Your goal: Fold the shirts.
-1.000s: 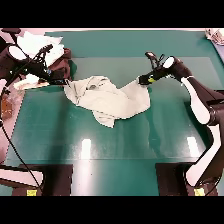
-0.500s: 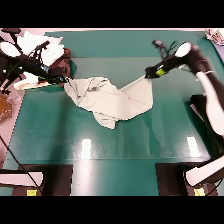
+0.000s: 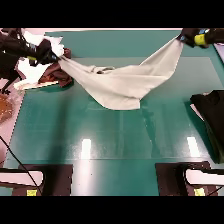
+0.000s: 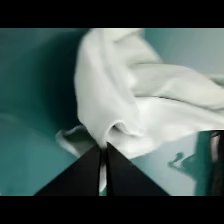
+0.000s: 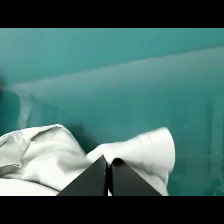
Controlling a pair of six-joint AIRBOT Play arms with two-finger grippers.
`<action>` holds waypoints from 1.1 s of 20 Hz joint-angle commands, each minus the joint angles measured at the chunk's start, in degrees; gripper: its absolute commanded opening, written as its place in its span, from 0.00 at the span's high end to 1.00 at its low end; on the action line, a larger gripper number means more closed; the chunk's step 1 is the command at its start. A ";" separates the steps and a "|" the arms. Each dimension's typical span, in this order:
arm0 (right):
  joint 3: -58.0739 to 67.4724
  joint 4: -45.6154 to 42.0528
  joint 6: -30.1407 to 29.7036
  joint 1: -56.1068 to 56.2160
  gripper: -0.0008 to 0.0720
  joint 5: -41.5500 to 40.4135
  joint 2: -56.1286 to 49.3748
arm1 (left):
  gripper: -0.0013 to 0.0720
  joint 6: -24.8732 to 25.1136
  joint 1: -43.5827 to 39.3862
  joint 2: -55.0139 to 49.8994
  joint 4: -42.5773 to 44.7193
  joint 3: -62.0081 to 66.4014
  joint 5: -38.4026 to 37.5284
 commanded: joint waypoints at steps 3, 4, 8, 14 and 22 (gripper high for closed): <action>11.91 0.39 -13.90 -0.63 0.97 0.35 0.00 | 0.95 -5.77 0.74 -1.86 -6.86 12.85 10.62; 15.47 1.99 -19.10 -0.63 0.97 -2.49 -0.81 | 0.95 -5.53 0.76 -1.86 -9.94 15.10 16.70; 19.26 15.96 -33.94 -1.75 0.97 -3.56 5.57 | 0.95 14.23 0.76 2.62 -34.27 19.58 20.46; -27.96 -0.87 -16.65 -1.88 0.98 6.84 37.44 | 0.95 9.81 -3.10 26.12 13.62 -3.26 -17.62; -67.87 -1.49 10.38 -16.50 0.97 27.69 59.71 | 0.94 -0.02 -3.10 55.41 10.29 -63.43 -18.21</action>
